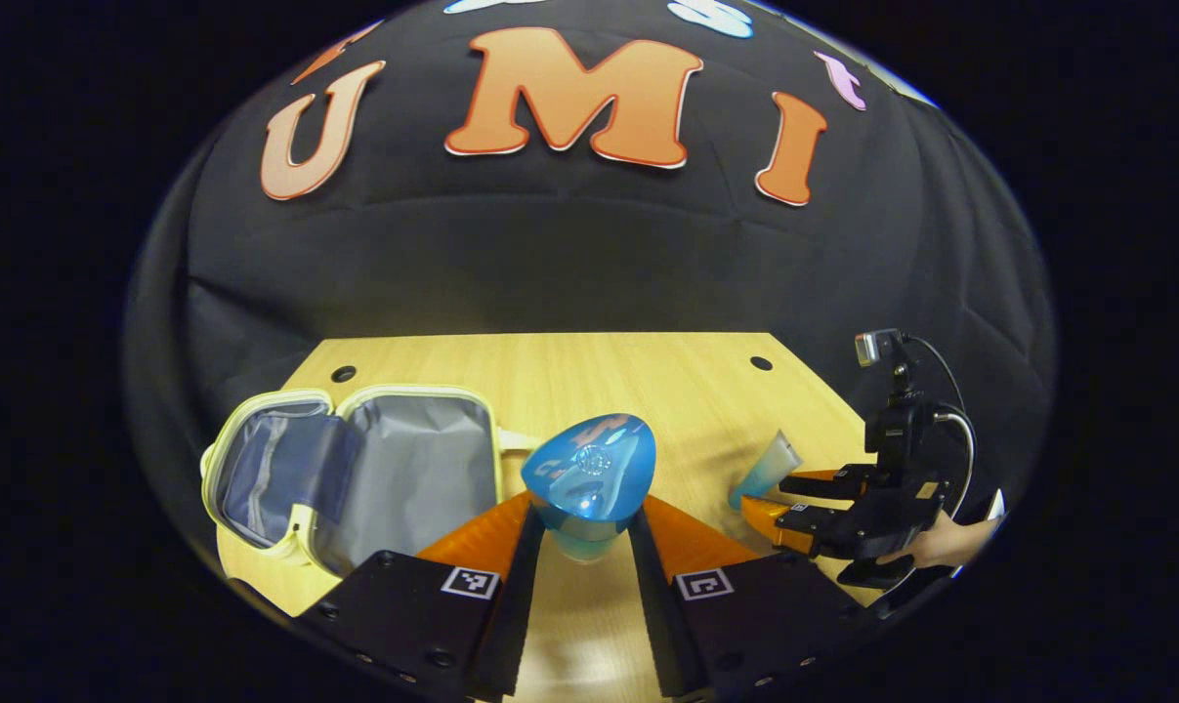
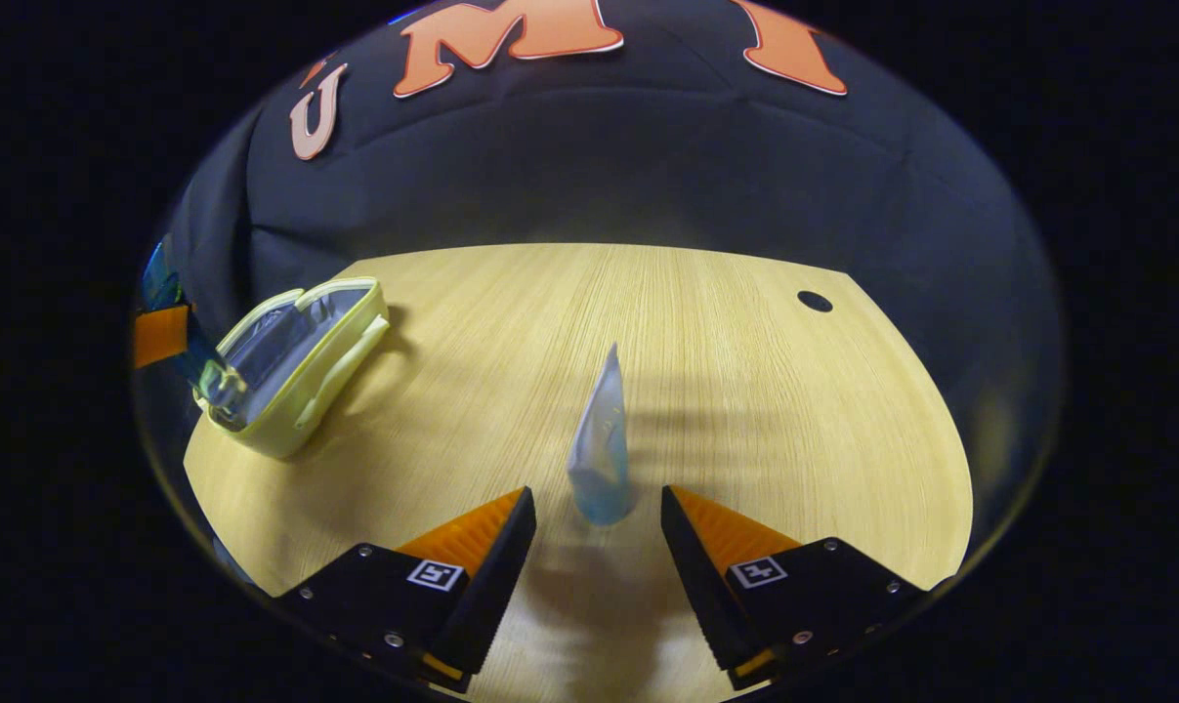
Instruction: First open the suitcase, pack the skin care products into it, and then close the suitcase.
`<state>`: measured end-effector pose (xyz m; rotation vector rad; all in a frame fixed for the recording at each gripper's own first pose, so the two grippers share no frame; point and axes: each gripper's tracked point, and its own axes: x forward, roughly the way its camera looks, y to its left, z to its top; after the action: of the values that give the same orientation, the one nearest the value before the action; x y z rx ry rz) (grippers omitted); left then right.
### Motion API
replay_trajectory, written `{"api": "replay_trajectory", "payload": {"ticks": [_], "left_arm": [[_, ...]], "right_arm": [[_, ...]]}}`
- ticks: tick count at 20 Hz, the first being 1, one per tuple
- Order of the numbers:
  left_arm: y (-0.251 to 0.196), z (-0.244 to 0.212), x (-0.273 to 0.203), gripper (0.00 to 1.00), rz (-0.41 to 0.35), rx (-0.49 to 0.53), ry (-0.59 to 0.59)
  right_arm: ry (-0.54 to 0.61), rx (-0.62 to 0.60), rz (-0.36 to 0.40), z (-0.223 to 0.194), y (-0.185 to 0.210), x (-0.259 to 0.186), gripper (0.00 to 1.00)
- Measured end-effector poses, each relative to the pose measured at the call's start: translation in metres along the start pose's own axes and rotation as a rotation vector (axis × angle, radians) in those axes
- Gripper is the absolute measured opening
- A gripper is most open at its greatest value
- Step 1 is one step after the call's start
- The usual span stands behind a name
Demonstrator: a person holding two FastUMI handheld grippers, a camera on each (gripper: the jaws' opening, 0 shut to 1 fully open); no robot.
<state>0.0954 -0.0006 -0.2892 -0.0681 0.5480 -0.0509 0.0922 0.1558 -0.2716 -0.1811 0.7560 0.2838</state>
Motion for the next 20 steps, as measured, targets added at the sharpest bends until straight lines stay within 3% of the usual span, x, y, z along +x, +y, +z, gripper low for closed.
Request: {"api": "replay_trajectory", "payload": {"ticks": [2, 5, 8, 11, 12, 15, 20], "left_arm": [[0.015, -0.002, -0.005, 0.51, 0.023, -0.004, 0.008], [0.031, -0.004, -0.008, 0.51, 0.034, -0.030, 0.019], [0.044, -0.001, -0.009, 0.52, 0.035, -0.060, 0.017], [0.065, 0.004, -0.013, 0.51, 0.038, -0.066, 0.028], [0.072, 0.005, -0.015, 0.51, 0.034, -0.065, 0.043], [0.101, 0.007, -0.019, 0.51, 0.025, -0.057, 0.117], [0.177, -0.018, -0.003, 0.51, 0.114, 0.045, 0.371]], "right_arm": [[0.006, 0.022, 0.009, 0.000, 0.004, 0.008, 0.75], [0.018, 0.029, -0.003, -0.003, 0.003, 0.018, 0.45], [0.031, 0.040, 0.007, -0.001, 0.005, 0.015, 0.36], [0.022, 0.096, 0.058, 0.010, 0.024, -0.001, 0.39], [0.014, 0.111, 0.081, 0.015, 0.032, -0.009, 0.34], [-0.006, 0.139, 0.169, 0.027, 0.064, -0.036, 0.39], [-0.060, 0.183, 0.272, 0.048, 0.099, -0.074, 0.39]]}}
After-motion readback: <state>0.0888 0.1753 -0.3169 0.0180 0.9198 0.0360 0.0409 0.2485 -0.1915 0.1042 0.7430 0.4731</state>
